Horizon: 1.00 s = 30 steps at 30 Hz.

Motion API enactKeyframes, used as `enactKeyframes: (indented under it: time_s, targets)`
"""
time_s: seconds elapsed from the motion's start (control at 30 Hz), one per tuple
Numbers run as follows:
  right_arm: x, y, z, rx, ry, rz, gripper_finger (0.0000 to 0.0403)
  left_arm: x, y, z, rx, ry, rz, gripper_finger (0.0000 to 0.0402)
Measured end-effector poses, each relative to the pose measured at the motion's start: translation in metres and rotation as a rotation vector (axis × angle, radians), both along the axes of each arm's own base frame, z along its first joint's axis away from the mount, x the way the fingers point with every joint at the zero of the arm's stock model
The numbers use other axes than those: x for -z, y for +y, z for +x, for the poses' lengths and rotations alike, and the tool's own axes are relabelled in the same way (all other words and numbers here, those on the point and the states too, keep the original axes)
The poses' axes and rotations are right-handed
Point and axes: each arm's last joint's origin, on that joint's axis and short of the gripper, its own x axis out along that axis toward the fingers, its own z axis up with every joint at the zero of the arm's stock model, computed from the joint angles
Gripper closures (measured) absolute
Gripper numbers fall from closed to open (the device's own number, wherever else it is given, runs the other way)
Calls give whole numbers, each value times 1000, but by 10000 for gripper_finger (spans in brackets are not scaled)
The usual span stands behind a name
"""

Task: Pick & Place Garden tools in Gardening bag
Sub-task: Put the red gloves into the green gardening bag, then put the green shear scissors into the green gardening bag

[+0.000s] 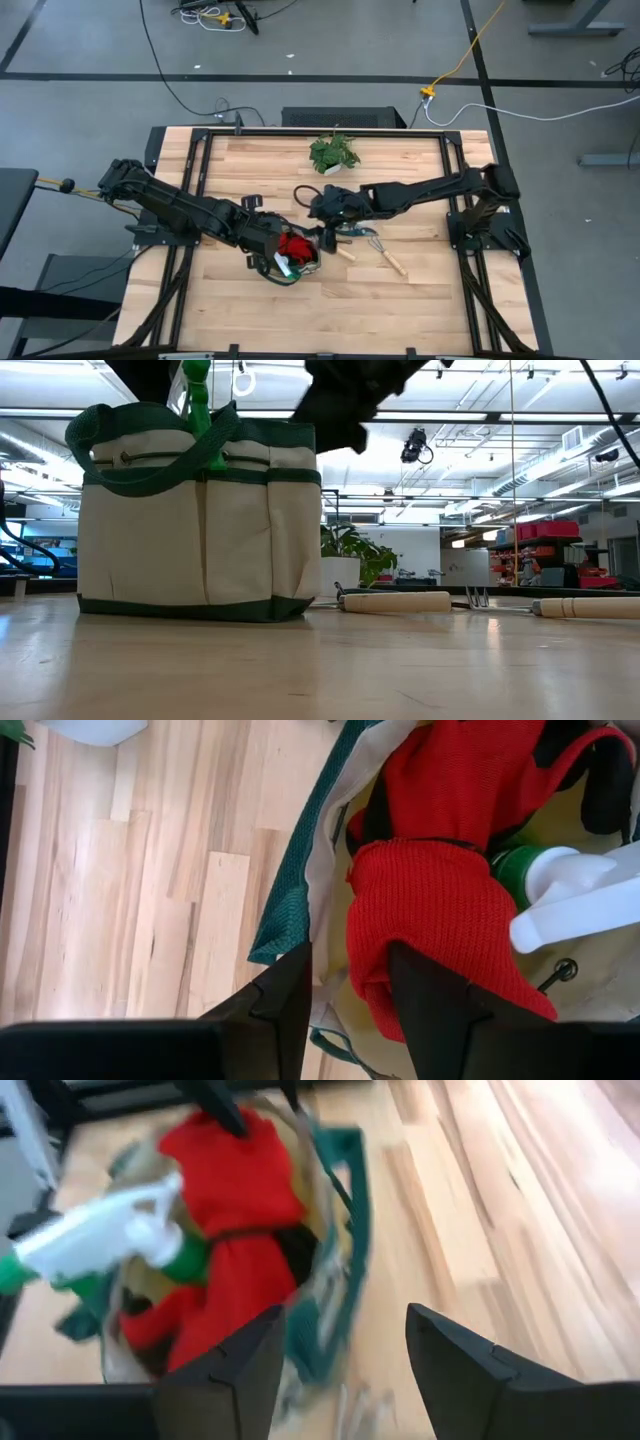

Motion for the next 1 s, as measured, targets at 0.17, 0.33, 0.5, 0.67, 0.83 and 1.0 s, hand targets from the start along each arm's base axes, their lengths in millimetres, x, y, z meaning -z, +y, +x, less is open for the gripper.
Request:
enactKeyframes:
  time_s: [0.17, 0.33, 0.5, 0.67, 0.83, 1.0]
  targets:
    - [2, 0, -20, 93, 175, -8, 195, 0, -3, -2, -3, 4, 6, 262]
    - [18, 11, -32, 130, 349, -4, 195, -5, -2, -10, -1, 5, 28, 262]
    - [22, 20, -37, 175, 382, -9, 195, -14, 1, -17, -4, -31, 36, 262]
    - [40, 23, -43, 195, 392, -30, 195, -24, 3, -25, -8, -80, 31, 262]
    - [61, 16, -47, 250, 386, -25, 195, -29, 4, -30, -7, -107, 32, 262]
    - [73, 7, -46, 264, 336, -11, 195, -30, 4, -31, -8, -114, 47, 262]
